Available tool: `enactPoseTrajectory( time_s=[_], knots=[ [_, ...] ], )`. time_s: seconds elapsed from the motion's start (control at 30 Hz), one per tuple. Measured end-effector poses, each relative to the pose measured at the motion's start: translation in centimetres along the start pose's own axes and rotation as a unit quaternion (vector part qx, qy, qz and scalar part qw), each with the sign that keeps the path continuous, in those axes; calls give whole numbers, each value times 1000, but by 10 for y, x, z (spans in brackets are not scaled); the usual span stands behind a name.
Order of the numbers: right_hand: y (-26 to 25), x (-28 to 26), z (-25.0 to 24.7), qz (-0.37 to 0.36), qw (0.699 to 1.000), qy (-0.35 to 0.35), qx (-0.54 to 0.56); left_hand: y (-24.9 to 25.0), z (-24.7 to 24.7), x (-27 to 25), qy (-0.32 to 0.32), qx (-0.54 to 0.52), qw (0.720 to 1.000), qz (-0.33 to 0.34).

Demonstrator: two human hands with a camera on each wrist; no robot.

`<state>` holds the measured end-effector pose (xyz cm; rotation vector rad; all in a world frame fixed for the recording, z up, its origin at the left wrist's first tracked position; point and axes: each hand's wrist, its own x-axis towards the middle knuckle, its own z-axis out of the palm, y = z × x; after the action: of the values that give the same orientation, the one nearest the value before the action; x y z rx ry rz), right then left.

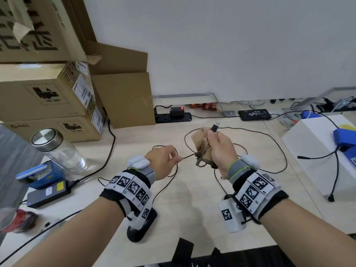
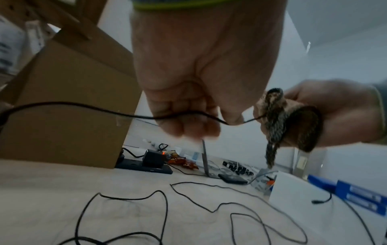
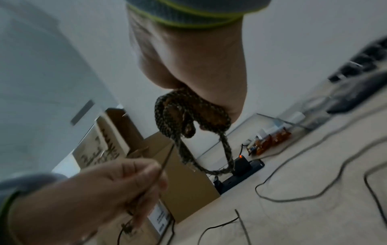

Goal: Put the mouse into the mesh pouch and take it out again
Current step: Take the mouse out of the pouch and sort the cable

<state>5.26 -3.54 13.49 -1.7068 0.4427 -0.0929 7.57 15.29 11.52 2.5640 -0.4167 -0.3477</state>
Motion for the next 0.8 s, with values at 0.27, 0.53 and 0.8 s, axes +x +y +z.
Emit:
enactPoseTrajectory(
  time_s=[0.27,0.53,0.8],
  knots=[
    [4,-22,17,27,991,-130,26,39,8,-14,226,-267,936,39],
    [6,-34,14,106,962,-213,137,31,14,-11,183,-260,945,74],
    [14,-34,-7,196,915,-210,283,42,2,-19,127,-495,859,-10]
  ],
)
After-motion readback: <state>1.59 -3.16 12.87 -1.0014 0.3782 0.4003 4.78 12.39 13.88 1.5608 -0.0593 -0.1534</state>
